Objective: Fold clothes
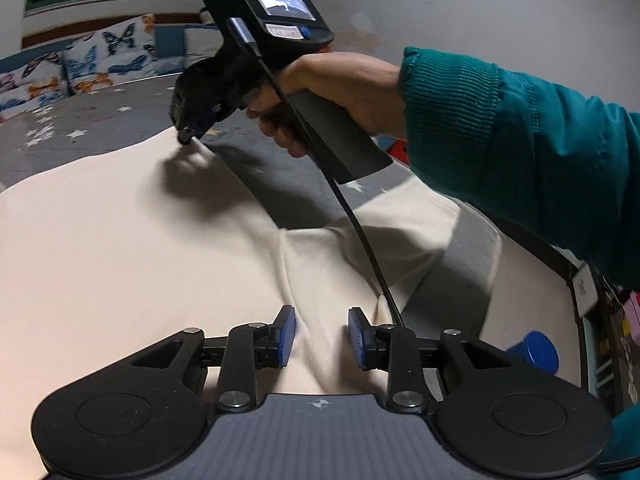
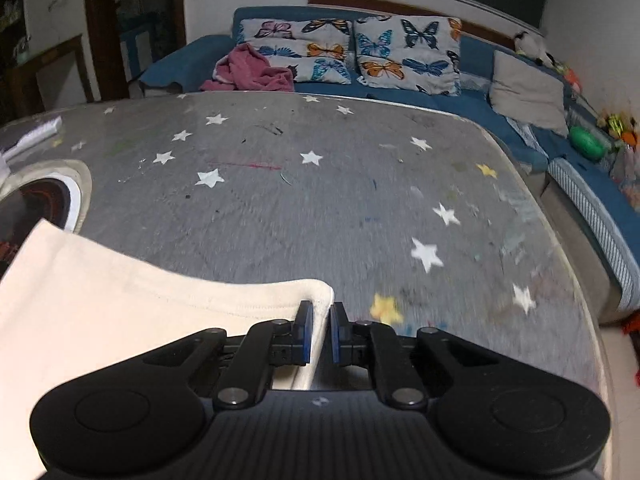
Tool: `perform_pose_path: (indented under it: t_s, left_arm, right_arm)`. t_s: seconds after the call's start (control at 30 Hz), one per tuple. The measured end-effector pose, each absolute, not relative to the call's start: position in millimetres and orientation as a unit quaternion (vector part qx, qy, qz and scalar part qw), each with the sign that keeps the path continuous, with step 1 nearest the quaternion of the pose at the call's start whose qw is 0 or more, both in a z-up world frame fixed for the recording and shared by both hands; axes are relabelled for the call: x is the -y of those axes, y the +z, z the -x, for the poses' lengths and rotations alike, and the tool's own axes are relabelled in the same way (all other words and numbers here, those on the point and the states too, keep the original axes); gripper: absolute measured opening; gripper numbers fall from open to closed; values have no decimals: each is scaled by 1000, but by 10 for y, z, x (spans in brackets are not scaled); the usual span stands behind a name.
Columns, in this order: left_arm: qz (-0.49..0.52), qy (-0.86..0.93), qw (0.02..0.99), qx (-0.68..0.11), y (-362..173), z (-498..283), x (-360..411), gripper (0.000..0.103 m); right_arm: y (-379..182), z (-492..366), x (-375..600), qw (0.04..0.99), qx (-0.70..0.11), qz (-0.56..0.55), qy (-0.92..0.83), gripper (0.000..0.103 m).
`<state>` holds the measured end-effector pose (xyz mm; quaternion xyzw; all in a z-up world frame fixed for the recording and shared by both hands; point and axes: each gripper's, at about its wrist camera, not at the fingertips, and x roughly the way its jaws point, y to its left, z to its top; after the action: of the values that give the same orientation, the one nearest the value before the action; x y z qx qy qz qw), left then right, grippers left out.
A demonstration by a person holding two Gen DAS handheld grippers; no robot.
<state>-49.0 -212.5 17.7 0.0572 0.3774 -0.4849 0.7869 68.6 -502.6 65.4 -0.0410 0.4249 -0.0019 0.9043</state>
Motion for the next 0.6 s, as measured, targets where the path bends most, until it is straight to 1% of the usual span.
perform_pose_path:
  t_s: [0.17, 0.27, 0.3, 0.33, 0.37, 0.4, 0.47, 0.53, 0.6]
  left_arm:
    - [-42, -458, 807, -369, 294, 394, 1899, 41]
    - [-32, -432, 827, -358, 385, 325, 1683, 43]
    - [-29, -417, 837, -353, 414, 293, 1597, 44]
    - [-25, -402, 846, -348, 444, 262, 1511, 44]
    - [-18, -382, 857, -346, 460, 212, 1412, 44]
    - [-12, -358, 868, -345, 465, 151, 1314, 44]
    - [-7, -296, 890, -347, 452, 6, 1139, 44]
    - [-1, -246, 904, -351, 444, -99, 975, 44]
    - [21, -214, 912, -348, 465, -146, 755, 44]
  right_arm:
    - [772, -614, 4999, 904, -423, 55, 12, 12]
    - [875, -401, 5014, 907, -417, 53, 26, 18]
    - [909, -331, 5019, 908, -415, 53, 30, 22]
    - [943, -260, 5023, 908, -413, 53, 35, 28]
    - [978, -189, 5028, 909, -412, 52, 39, 31]
    - [1013, -115, 5032, 910, -410, 52, 44, 33]
    - [1078, 97, 4998, 910, -406, 58, 60, 34]
    - [1094, 300, 4917, 910, -402, 65, 80, 42]
    - [1095, 482, 4818, 909, -399, 71, 101, 45]
